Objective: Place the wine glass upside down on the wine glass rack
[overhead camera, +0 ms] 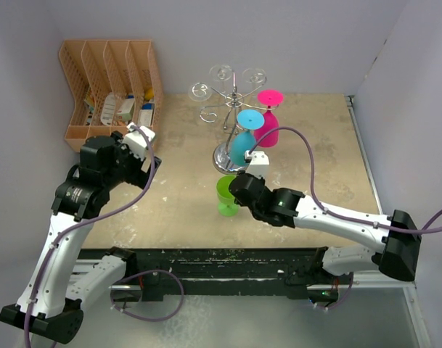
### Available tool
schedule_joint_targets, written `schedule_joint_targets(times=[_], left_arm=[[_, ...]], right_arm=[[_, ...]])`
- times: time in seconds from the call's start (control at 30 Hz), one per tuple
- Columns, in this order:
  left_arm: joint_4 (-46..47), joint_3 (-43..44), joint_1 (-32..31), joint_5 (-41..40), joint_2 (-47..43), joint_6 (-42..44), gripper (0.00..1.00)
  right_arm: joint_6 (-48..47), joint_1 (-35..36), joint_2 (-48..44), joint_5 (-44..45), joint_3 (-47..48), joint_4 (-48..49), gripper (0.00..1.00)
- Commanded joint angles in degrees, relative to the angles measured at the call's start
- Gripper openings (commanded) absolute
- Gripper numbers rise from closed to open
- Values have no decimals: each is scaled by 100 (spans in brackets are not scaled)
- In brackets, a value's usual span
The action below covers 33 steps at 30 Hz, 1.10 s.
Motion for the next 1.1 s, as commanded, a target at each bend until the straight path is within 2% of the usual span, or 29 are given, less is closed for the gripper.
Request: schedule_joint_targets(times=[0.0, 0.17, 0.23, 0.33, 0.47, 0.6, 0.7, 0.77, 0.83, 0.9, 0.97, 1.0, 1.07], left_arm=[[103, 28, -23, 102, -106, -138, 97], [-86, 144, -47, 97, -142, -140, 97], [-203, 214, -66, 175, -133, -165, 97], [-514, 509, -115, 621, -72, -226, 97], [-1154, 1347, -161, 1903, 149, -282, 98], [-1710, 2580, -159, 4060, 281, -338, 98], [-1241, 3205, -150, 5356, 92, -691, 98], [-573, 3366, -146, 5671, 4, -1360, 99], [-194, 3638, -97, 5825, 154, -1908, 99], [219, 3897, -55, 5732, 291, -2454, 99], [531, 4095, -34, 5244, 408, -2813, 100], [559, 4267, -38, 4977, 500, -2865, 100], [561, 4615, -38, 4452, 698, -2819, 100]], right_arm=[[-113, -76, 143, -229, 251, 192, 28], [-203, -86, 443, -441, 562, 26, 17], [-218, -80, 526, -486, 738, -251, 0], [-455, -75, 364, -493, 864, -455, 0], [-997, -18, -393, -1260, 675, -36, 0], [-1587, 19, -1632, -2251, 478, 551, 0], [-2044, 19, -2358, -2679, 559, 1173, 0], [-2508, 23, -2622, -2793, 798, 1571, 0], [-3165, 21, -2676, -2721, 1145, 1892, 0], [-3779, 25, -2494, -2243, 1531, 2132, 0], [-4179, 12, -2162, -2084, 1938, 2477, 0], [-4388, 10, -2002, -1601, 2098, 2743, 0], [-5167, 12, -1872, -1527, 2053, 3722, 0]])
